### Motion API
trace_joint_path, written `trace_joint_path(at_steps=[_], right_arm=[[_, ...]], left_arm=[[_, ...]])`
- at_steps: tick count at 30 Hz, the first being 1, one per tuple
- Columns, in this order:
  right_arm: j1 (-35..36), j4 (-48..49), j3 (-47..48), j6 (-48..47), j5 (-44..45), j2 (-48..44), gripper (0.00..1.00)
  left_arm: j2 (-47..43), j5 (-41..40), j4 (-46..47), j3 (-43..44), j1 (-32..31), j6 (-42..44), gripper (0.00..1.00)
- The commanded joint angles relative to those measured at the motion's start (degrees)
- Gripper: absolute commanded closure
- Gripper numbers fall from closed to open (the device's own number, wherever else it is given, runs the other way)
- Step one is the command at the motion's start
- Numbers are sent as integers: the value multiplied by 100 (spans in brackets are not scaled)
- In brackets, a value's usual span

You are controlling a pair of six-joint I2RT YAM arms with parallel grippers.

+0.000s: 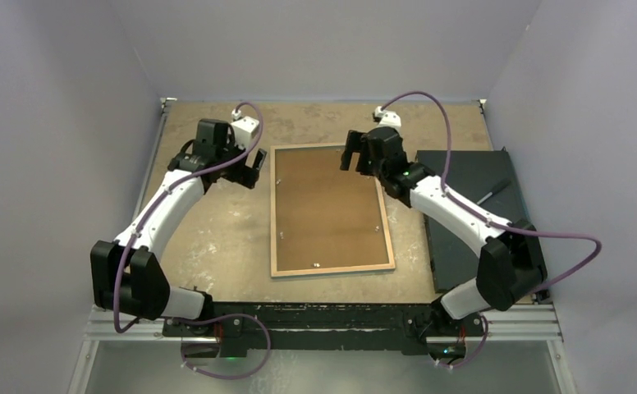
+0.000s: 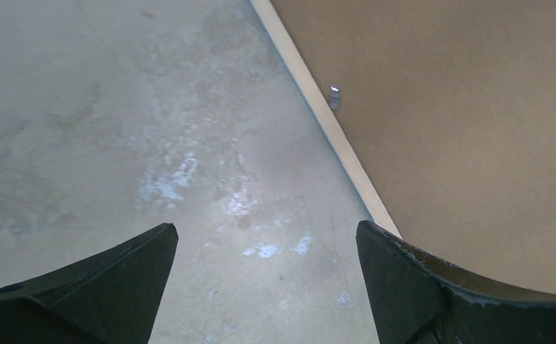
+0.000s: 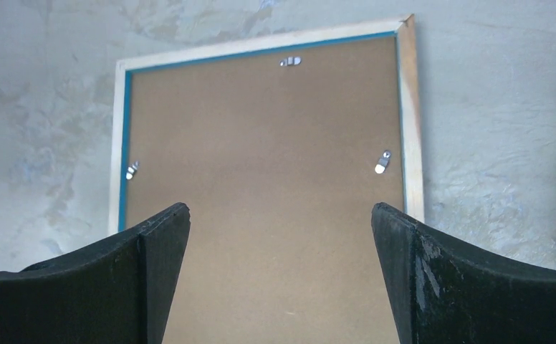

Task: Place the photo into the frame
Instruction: Turn over the photo frame item on the photo frame, then install the photo frame at the center of the board.

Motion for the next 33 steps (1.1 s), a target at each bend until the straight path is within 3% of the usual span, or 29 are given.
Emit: trace_joint_path(at_steps=[1,6,17,25,33], right_arm=[[-588,162,-131,294,-637,-241,1],[-912,118,-436,442,-747,-274,1],[-1017,-62,-907,724,-1003,-505,1],[-1065,-596,-795,735,-784,-510,1],[-1996,-366,-1624,963,-1396,-964,1]], left_arm=[[7,-1137,-214,702,10,-93,5],[67,-1714,-395,820,3,30,0],[-33,-608,-766,541,154,95,0],[90,-364,-840,309,260,89,0],[256,-98,-745,-117,289,383,3]])
